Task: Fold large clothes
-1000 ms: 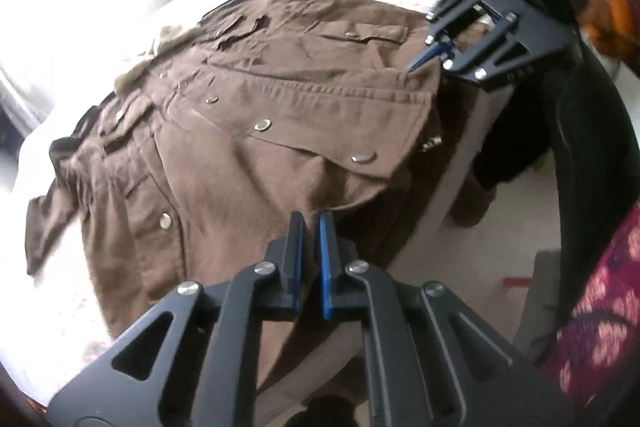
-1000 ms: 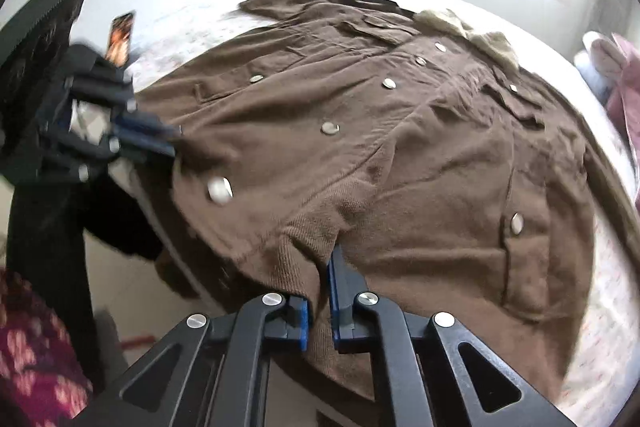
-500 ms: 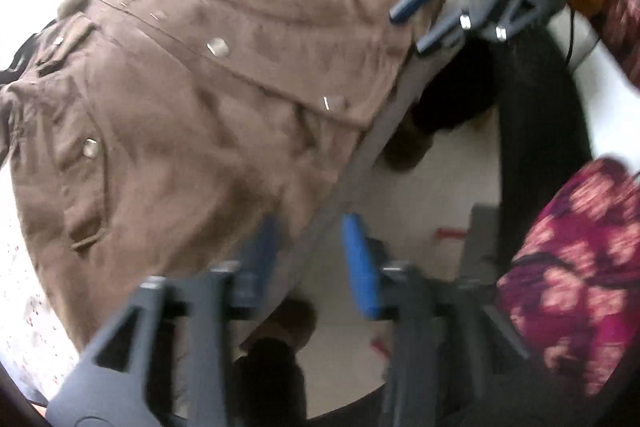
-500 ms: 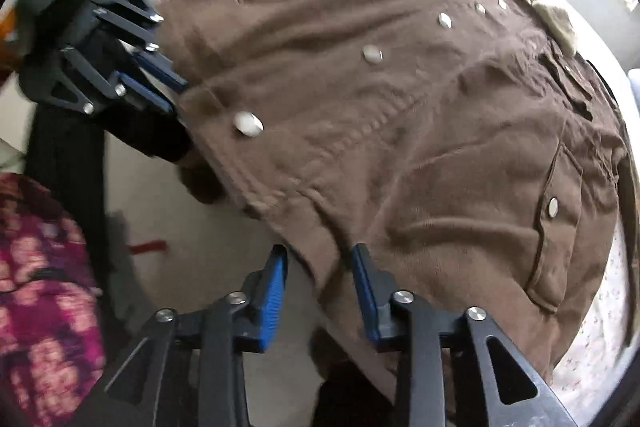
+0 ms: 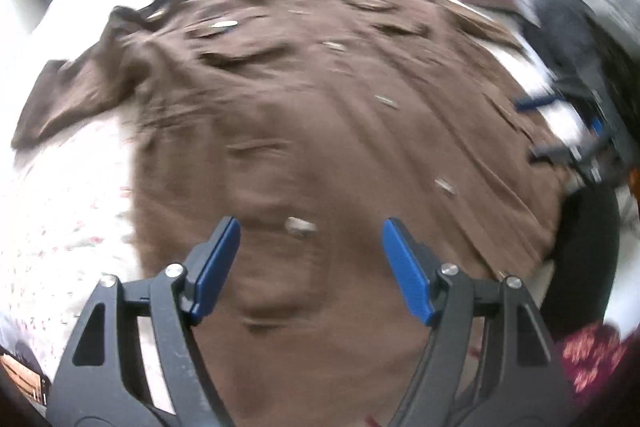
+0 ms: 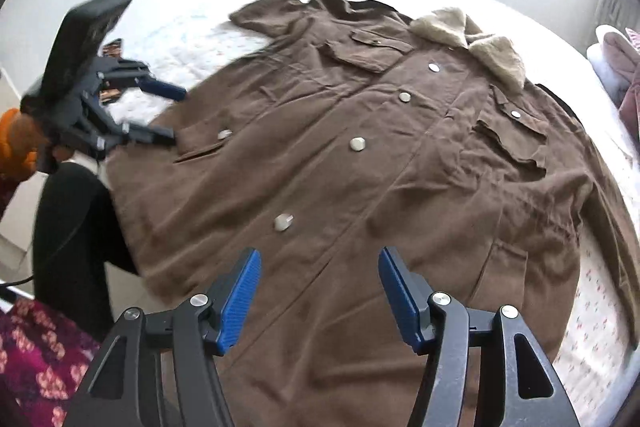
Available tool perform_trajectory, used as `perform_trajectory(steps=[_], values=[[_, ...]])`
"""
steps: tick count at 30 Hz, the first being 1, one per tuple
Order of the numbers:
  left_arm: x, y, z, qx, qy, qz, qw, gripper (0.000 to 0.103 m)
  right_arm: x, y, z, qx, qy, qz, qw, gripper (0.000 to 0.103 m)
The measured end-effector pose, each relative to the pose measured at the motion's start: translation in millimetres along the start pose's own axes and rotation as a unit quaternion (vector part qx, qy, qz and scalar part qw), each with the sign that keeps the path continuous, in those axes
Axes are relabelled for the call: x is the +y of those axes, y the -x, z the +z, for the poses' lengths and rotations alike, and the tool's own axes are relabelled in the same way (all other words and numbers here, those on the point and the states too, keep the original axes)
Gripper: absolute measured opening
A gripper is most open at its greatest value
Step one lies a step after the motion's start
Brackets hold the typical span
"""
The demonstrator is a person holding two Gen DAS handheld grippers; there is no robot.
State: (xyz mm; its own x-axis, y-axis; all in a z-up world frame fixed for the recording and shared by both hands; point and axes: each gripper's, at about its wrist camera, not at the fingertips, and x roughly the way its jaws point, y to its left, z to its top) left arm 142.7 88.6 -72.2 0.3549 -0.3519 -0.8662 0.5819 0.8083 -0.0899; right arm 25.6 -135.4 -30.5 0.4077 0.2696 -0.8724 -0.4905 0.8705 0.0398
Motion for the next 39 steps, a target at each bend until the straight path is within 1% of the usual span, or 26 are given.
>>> perform_trajectory(steps=[2, 5, 8, 10, 11, 12, 14, 16, 18, 19, 22, 23, 25, 26, 27, 28, 29, 30, 31, 32, 34, 35, 36, 37, 38, 39], values=[[32.9, -3.4, 8.9, -0.003, 0.041, 0.027, 0.9988, 0.082, -0.2, -7.3, 5.0, 0.0, 0.003, 0.0, 1.0, 0.062], [90.4, -7.4, 22.5, -0.012, 0.112, 0.059, 0.9919, 0.083, -4.7, -21.5, 18.5, -0.001, 0.008, -0.004, 1.0, 0.063], [162.3, -12.7, 37.2, -0.028, 0.196, 0.093, 0.9757, 0.083, -14.1, -35.3, 28.6, 0.001, 0.002, -0.012, 1.0, 0.069], [211.3, -14.6, 42.5, -0.039, 0.261, 0.114, 0.9577, 0.084, -22.8, -43.9, 34.0, 0.005, -0.007, -0.023, 1.0, 0.069], [236.5, -15.4, 43.6, -0.047, 0.294, 0.121, 0.9471, 0.084, -26.2, -46.2, 35.6, 0.006, -0.011, -0.027, 1.0, 0.069], [265.3, -15.5, 43.9, -0.06, 0.331, 0.127, 0.9332, 0.084, -30.9, -49.9, 37.5, 0.007, -0.017, -0.032, 0.999, 0.069], [310.6, -16.3, 43.8, -0.086, 0.381, 0.133, 0.9108, 0.084, -39.0, -55.7, 39.6, 0.01, -0.028, -0.039, 0.999, 0.07], [354.5, -18.5, 39.4, -0.115, 0.435, 0.136, 0.8827, 0.084, -46.3, -61.6, 39.7, 0.015, -0.041, -0.05, 0.998, 0.07], [387.3, -22.0, 32.3, -0.141, 0.484, 0.119, 0.8552, 0.084, -53.1, -66.9, 38.7, 0.019, -0.052, -0.056, 0.997, 0.07], [408.1, -26.6, 27.2, -0.155, 0.517, 0.104, 0.8353, 0.084, -56.8, -70.1, 38.1, 0.02, -0.059, -0.06, 0.996, 0.07], [444.7, -43.1, 20.0, -0.169, 0.58, 0.08, 0.7928, 0.084, -62.0, -77.7, 37.3, 0.026, -0.071, -0.07, 0.995, 0.07], [454.2, -51.3, 16.2, -0.171, 0.603, 0.068, 0.7763, 0.083, -62.3, -79.7, 37.7, 0.029, -0.072, -0.072, 0.994, 0.07], [462.4, -63.4, 14.5, -0.182, 0.628, 0.047, 0.7553, 0.083, -61.3, -84.4, 38.9, 0.033, -0.071, -0.072, 0.994, 0.07], [463.4, -64.7, 17.3, -0.19, 0.627, 0.05, 0.7539, 0.081, -60.3, -86.3, 39.6, 0.035, -0.07, -0.072, 0.994, 0.07], [463.2, -66.2, 22.3, -0.193, 0.622, 0.051, 0.7573, 0.074, -59.1, -88.8, 40.6, 0.038, -0.068, -0.072, 0.994, 0.07], [464.0, -70.0, 29.7, -0.191, 0.615, 0.046, 0.7634, 0.069, -57.7, -91.2, 41.7, 0.041, -0.065, -0.073, 0.994, 0.07], [464.3, -74.6, 36.7, -0.184, 0.613, 0.042, 0.7672, 0.059, -56.4, -93.2, 42.7, 0.043, -0.062, -0.074, 0.994, 0.07], [463.7, -77.5, 41.5, -0.179, 0.611, 0.043, 0.7697, 0.034, -54.7, -95.5, 44.1, 0.046, -0.058, -0.075, 0.994, 0.07], [462.8, -78.4, 47.2, -0.174, 0.606, 0.045, 0.7749, 0.013, -53.2, -98.0, 45.9, 0.048, -0.053, -0.075, 0.995, 0.07], [459.3, -73.3, 53.3, -0.174, 0.598, 0.064, 0.7801, 0.008, -52.3, -99.9, 47.3, 0.05, -0.05, -0.075, 0.995, 0.07], [441.1, -40.1, 56.5, -0.239, 0.566, 0.131, 0.7779, 0.007, -50.5, -104.0, 52.4, 0.056, -0.04, -0.077, 0.995, 0.07], [426.2, -16.1, 56.4, -0.285, 0.539, 0.185, 0.7703, 0.007, -50.8, -105.4, 54.7, 0.058, -0.035, -0.08, 0.995, 0.07], [418.1, -0.6, 54.2, -0.31, 0.52, 0.243, 0.7581, 0.007, -50.3, -106.6, 57.9, 0.06, -0.027, -0.086, 0.994, 0.07], [413.9, 7.7, 54.0, -0.307, 0.501, 0.323, 0.7416, 0.007, -50.1, -107.1, 60.8, 0.06, -0.02, -0.093, 0.994, 0.07], [421.6, 4.4, 54.8, -0.267, 0.497, 0.377, 0.7344, 0.009, -49.9, -106.7, 62.9, 0.058, -0.016, -0.097, 0.994, 0.07], [435.7, -5.9, 53.6, -0.211, 0.503, 0.401, 0.7356, 0.011, -50.3, -106.5, 65.7, 0.055, -0.015, -0.096, 0.994, 0.07]])
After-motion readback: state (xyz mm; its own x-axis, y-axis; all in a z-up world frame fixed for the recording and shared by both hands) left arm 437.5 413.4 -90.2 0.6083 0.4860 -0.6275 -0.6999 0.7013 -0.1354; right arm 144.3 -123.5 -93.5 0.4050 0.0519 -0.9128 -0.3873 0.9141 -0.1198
